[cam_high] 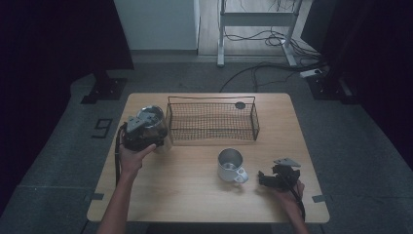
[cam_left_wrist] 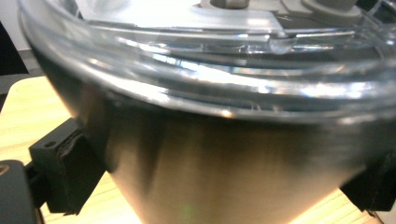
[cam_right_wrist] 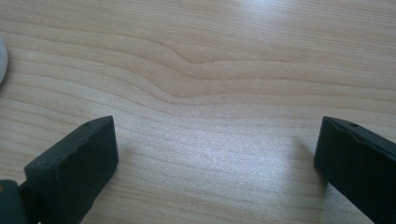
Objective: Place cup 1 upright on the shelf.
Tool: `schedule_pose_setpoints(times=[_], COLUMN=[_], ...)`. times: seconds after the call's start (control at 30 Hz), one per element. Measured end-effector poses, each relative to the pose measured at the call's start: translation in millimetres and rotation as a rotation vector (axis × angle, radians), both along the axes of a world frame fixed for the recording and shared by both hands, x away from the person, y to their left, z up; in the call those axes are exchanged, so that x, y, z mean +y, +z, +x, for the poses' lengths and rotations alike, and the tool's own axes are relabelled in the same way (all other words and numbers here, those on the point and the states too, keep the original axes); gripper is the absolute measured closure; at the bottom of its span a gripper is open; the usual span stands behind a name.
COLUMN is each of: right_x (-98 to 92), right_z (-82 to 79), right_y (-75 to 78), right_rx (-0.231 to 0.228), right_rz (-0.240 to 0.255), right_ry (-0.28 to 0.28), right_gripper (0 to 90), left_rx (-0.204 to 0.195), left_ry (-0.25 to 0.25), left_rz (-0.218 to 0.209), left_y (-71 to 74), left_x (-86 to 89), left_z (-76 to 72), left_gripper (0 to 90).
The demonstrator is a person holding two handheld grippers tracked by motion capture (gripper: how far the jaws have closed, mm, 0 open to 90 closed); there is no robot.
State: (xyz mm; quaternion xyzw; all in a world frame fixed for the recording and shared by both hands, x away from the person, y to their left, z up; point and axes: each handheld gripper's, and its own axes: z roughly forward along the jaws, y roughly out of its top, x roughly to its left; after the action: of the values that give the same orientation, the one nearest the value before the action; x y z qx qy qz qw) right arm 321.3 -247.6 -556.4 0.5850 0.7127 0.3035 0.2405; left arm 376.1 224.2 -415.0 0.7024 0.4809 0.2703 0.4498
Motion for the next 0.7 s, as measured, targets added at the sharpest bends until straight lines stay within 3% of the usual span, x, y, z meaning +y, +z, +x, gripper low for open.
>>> schedule_pose_setpoints(times=[0.5, 0.7], right_x=[0.0, 0.1], right_z=[0.1, 0.0], right_y=[-0.1, 0.0], right_rx=[-0.001, 0.000], right_rz=[0.000, 0.001], right_ry=[0.000, -0.001], right_gripper=[0.0, 0.0], left_rx=[-0.012, -0.020], left_ry=[-0.008, -0.023], left_rz=[0.000, -0.020], left_y=[9.8, 14.9], left_x=[-6.3, -8.6], left_z=[2.6, 2.0], left_gripper=[4.1, 4.1])
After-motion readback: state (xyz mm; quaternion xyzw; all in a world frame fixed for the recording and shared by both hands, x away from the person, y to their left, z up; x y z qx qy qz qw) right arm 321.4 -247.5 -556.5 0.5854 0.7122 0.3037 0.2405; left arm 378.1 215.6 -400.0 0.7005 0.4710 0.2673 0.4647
